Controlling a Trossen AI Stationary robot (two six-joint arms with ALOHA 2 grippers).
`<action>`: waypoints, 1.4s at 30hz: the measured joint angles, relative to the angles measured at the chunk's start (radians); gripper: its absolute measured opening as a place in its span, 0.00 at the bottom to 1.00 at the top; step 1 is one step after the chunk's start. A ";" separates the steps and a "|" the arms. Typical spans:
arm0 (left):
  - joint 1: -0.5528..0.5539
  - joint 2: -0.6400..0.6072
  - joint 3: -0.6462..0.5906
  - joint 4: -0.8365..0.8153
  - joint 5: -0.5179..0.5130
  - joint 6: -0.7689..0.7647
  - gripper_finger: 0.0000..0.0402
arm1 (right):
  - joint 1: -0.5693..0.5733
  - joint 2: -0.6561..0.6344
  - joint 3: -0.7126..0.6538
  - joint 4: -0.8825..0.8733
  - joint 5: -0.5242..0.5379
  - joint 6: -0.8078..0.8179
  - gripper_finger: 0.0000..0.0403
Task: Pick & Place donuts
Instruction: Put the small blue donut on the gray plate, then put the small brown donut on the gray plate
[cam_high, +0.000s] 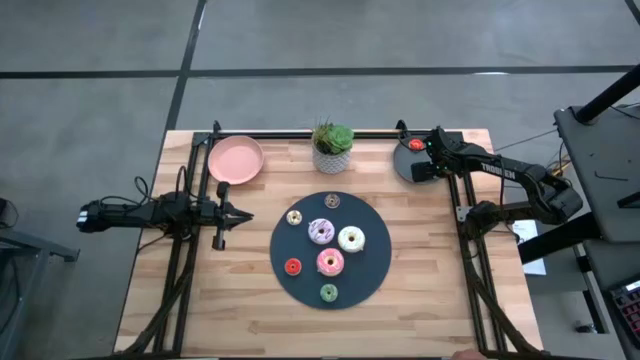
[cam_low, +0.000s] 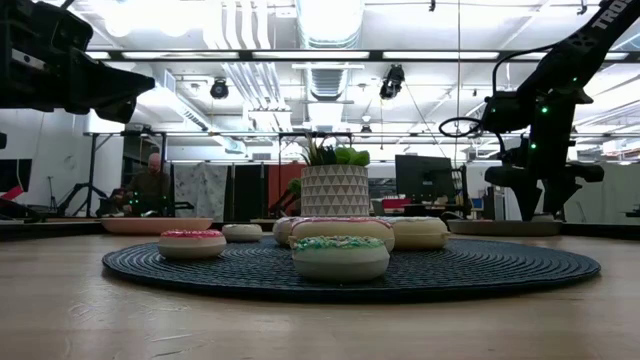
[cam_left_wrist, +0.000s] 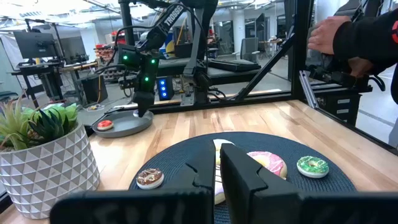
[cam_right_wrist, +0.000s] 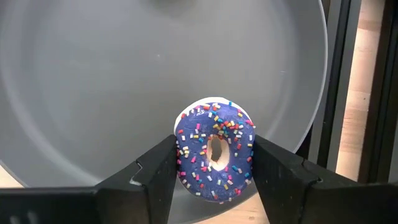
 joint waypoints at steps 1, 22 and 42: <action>0.000 0.000 0.000 0.000 0.000 0.000 0.00 | 0.000 0.000 0.000 0.000 0.000 0.000 0.45; 0.000 0.000 0.000 0.000 0.000 0.000 0.00 | 0.000 0.000 -0.002 0.006 0.001 0.003 0.63; 0.000 0.000 0.000 0.000 0.000 0.000 0.00 | 0.013 -0.188 0.012 -0.105 -0.133 0.003 0.54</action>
